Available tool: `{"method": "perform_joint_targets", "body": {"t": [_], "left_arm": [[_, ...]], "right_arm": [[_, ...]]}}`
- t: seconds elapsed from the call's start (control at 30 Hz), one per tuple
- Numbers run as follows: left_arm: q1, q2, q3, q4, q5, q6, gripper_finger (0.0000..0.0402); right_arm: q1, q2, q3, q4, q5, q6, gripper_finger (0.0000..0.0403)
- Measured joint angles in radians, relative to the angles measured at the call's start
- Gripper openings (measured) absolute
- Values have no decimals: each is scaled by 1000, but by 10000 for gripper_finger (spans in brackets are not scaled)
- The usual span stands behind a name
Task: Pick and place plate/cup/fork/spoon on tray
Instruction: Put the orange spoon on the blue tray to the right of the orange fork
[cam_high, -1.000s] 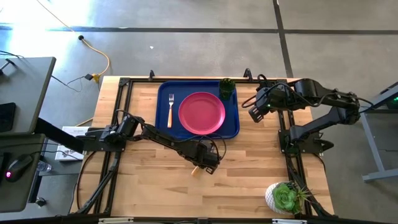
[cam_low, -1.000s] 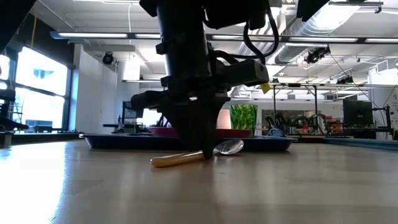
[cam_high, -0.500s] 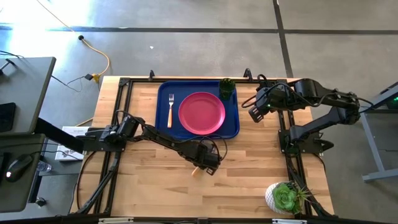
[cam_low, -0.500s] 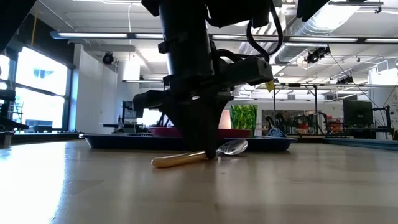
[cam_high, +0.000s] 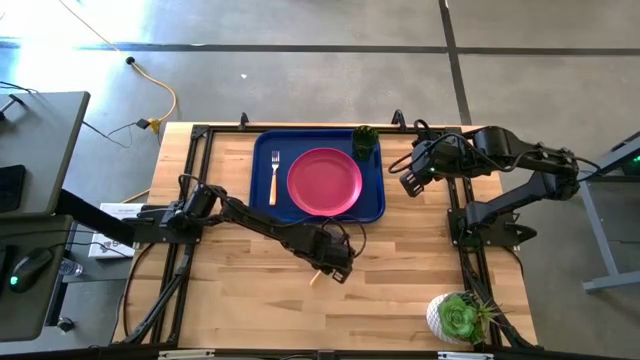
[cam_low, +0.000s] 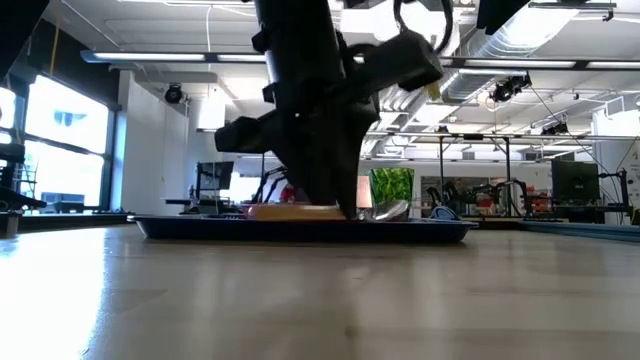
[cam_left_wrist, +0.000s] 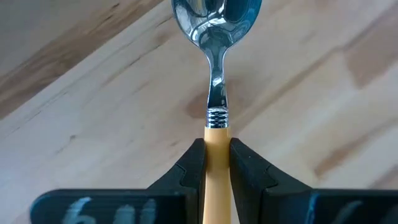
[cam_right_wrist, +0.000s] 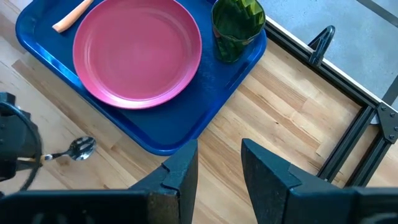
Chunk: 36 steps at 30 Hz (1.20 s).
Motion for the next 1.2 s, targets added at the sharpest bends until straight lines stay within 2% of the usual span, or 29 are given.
{"method": "perform_joint_targets", "body": {"t": [0.17,0.63,0.9,1.2], "left_arm": [[0,-18,-1,-16,-2,0,39],[42,-164,-6,-138,-115,38,39],[93,-325,-89,-170,-149,56,39],[171,-555,-279,-175,-181,8,40]], "right_arm": [[0,0,0,0,0,-4,114],[0,0,0,0,0,-34,114],[0,0,0,1,0,-48,114],[0,0,0,4,0,-53,114]]}}
